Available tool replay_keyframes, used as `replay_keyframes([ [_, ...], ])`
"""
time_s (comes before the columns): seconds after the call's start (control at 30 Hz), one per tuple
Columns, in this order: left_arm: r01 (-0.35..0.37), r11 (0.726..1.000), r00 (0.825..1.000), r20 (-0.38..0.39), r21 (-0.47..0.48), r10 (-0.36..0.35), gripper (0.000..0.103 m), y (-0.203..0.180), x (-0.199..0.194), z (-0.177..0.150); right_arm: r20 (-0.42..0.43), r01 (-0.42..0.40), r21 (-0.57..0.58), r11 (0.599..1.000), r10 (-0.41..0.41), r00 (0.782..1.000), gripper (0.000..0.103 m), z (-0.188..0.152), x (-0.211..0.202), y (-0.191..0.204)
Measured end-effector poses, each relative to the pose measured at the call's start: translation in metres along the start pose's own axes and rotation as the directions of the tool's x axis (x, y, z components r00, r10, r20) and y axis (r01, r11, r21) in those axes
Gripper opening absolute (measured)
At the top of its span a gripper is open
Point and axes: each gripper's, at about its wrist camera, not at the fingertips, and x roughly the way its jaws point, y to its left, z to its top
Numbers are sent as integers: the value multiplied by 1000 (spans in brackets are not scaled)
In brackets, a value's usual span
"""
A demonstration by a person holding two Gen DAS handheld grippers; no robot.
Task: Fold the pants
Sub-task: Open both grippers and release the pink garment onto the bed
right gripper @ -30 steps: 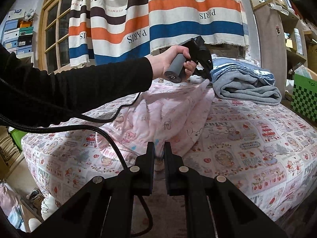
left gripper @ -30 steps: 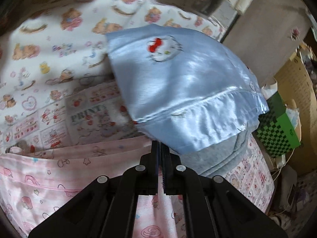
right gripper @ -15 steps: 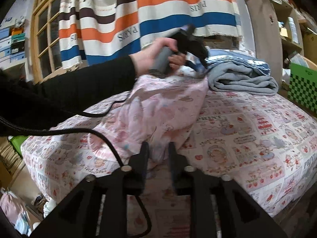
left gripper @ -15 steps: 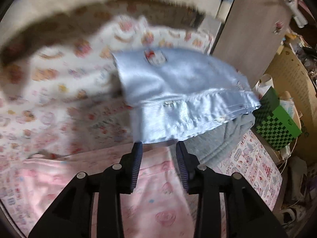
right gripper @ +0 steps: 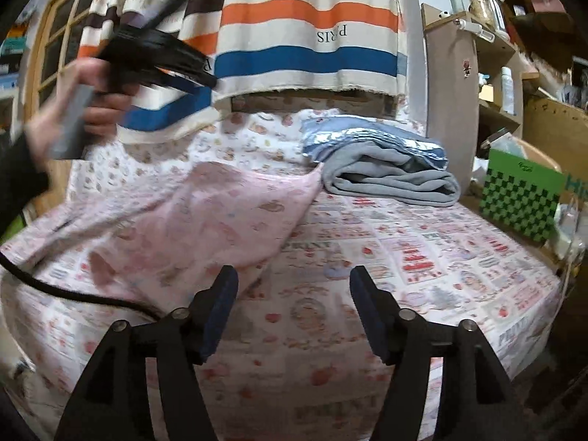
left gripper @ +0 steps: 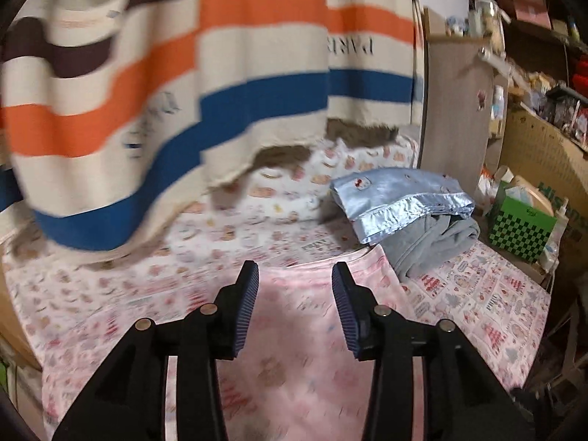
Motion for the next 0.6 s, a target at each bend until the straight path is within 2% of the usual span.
replay_keyframes([
  [0.07,-40,999,999,30,-3,40,41,7,-25,-10,-3,4,7,1000,-4,1000,66,0,3,-5],
  [0.17,-79,997,994,77,-5,79,46,10,-58,-33,10,-31,41,999,30,999,66,3,3,-13],
  [0.23,-97,995,992,78,-16,98,48,8,-72,-54,15,-79,85,993,78,997,66,7,2,-18],
  [0.43,-87,993,996,-36,-76,85,48,-3,-71,-126,35,-216,188,958,213,976,66,14,2,-20],
  [0.6,-19,988,986,-164,-152,-6,48,-16,-47,-170,-6,-244,184,952,250,968,65,15,11,0],
])
